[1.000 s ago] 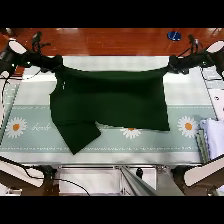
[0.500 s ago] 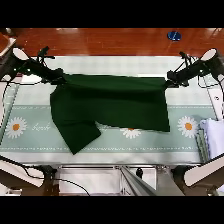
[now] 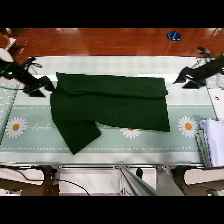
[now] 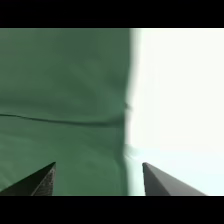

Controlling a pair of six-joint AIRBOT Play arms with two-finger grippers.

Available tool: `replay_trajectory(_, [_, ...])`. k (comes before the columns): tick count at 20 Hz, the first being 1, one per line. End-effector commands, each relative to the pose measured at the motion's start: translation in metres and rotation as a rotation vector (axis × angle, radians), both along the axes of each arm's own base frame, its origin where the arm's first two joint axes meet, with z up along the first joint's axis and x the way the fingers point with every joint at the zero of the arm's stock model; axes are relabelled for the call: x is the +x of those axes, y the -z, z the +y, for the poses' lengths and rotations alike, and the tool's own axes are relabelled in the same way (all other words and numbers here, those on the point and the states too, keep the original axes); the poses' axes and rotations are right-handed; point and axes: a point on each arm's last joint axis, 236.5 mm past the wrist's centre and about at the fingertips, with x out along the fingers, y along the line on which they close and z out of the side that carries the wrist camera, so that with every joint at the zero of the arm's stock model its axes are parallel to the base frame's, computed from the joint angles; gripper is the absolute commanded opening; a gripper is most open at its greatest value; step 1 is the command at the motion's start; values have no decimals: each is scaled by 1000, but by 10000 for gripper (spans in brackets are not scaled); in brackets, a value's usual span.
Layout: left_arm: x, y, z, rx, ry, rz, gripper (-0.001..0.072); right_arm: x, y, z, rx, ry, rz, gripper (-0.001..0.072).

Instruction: Fold the shirts.

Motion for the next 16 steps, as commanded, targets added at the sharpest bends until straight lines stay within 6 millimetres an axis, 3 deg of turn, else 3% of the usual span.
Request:
replay_trajectory(1, [-54,-9,28,57,-66,-36,703,-43,-20,-44,-130,139,-120,618])
replay_trajectory(3, [-102,10,38,54,-189,-40,703,-88,7,-37,-82,248,-122,618])
replay_trajectory(4, [-122,22,32,-5,-275,-48,702,-107,20,-23,-11,296,-123,619])
replay_trajectory(5, [-132,29,14,-123,-346,-83,703,-118,28,-7,64,321,-143,619])
replay_trajectory(8, [-135,33,-27,-380,-464,-202,703,-137,49,25,203,369,-162,628])
replay_trajectory(10, [-149,48,-32,-372,-441,-168,703,-146,55,34,227,349,-133,628])
replay_trajectory(16, [-143,59,-32,-320,-415,-199,700,-149,52,41,256,336,-121,628])
